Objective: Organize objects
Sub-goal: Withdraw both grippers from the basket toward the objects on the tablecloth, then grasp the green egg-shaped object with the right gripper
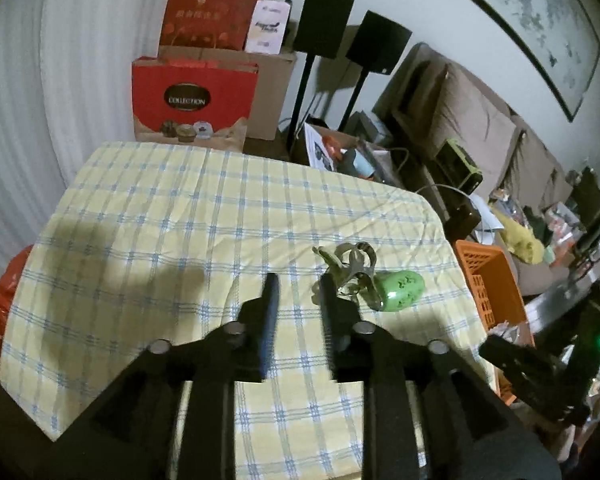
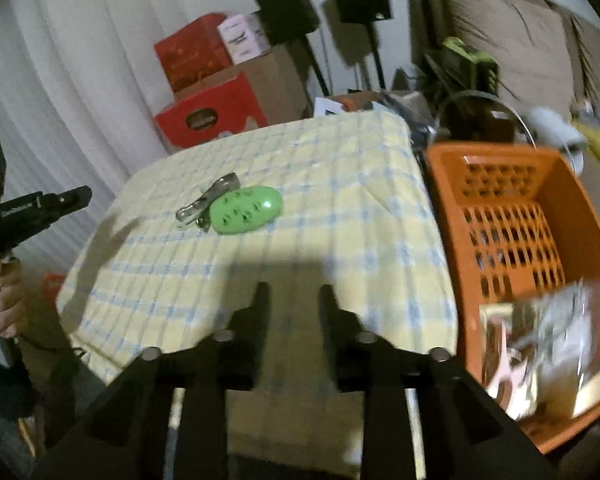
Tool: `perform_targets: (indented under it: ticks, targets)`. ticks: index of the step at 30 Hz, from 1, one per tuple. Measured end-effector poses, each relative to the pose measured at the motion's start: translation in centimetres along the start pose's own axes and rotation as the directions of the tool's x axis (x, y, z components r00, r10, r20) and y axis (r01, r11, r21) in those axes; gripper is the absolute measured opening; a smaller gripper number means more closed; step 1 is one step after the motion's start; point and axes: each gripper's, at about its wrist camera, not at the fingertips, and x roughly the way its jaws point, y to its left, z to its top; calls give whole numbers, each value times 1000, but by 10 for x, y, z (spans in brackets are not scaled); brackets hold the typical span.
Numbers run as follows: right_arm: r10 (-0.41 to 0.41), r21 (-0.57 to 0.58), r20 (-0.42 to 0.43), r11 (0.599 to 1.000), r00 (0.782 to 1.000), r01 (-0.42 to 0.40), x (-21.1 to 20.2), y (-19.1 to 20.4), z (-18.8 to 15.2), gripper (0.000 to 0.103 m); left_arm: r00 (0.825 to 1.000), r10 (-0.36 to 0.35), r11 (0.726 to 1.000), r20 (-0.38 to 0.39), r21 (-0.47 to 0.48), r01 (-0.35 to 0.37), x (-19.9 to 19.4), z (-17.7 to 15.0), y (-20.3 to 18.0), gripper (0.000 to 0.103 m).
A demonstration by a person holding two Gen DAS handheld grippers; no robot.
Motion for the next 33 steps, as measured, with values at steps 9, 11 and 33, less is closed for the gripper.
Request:
perform_targets:
  ticks: [9,11,33]
  targets:
    - [-125,-142,-26,982,992,121,61,42,36,90,1000,0,1000,-26,21,0,29,-3,19,51]
    - [-146,-177,-47,975,988,136,78,48,41,90,999,31,999,-28,39,-30,35,-3,23,51]
    - [-136,-196,-91,974,987,116,97,59,39,77,995,-82,997,-49,-14,82,49,-2,52,51]
